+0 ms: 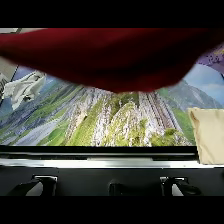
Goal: Fold the clothes and pants, and hang the long-sleeved shirts on hangers.
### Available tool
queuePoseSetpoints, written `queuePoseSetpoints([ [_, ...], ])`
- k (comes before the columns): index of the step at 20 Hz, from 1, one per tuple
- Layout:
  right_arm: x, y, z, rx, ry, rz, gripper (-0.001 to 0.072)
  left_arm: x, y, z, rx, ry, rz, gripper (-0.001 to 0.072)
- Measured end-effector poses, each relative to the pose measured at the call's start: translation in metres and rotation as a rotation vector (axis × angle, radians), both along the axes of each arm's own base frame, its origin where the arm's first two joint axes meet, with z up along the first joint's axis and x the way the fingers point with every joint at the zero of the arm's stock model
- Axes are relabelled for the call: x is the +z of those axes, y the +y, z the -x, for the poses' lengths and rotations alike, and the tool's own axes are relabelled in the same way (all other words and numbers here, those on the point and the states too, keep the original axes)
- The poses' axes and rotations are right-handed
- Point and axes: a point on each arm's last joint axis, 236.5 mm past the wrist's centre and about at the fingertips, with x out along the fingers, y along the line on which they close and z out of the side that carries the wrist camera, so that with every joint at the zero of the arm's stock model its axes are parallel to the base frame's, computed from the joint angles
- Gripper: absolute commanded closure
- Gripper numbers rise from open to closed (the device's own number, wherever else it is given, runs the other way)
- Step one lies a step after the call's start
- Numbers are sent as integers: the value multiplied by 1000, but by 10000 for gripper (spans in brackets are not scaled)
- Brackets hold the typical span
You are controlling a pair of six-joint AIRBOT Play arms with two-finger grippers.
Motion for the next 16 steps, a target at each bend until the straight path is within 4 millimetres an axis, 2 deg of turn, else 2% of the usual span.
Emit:
queuePoseSetpoints([
  [2,6,-5,8,-25,-24,-12,685,13,6,25,43,-43,-7,690],
  [4,-3,-8,-10,-24,10,-50,685,11,11,30,70,-42,-8,690],
  [6,-39,-6,-55,21,130,-109,685,-8,17,17,84,12,-2,690],
  [8,-96,3,-113,98,301,-185,685,-45,23,-11,91,113,12,690],
  [10,-164,18,-171,184,480,-261,685,-98,32,-48,98,254,28,689],
  [13,-279,52,-244,288,741,-341,685,-206,42,-104,98,506,58,689],
  [16,-393,87,-288,338,955,-378,684,-313,48,-145,95,719,83,689],
])
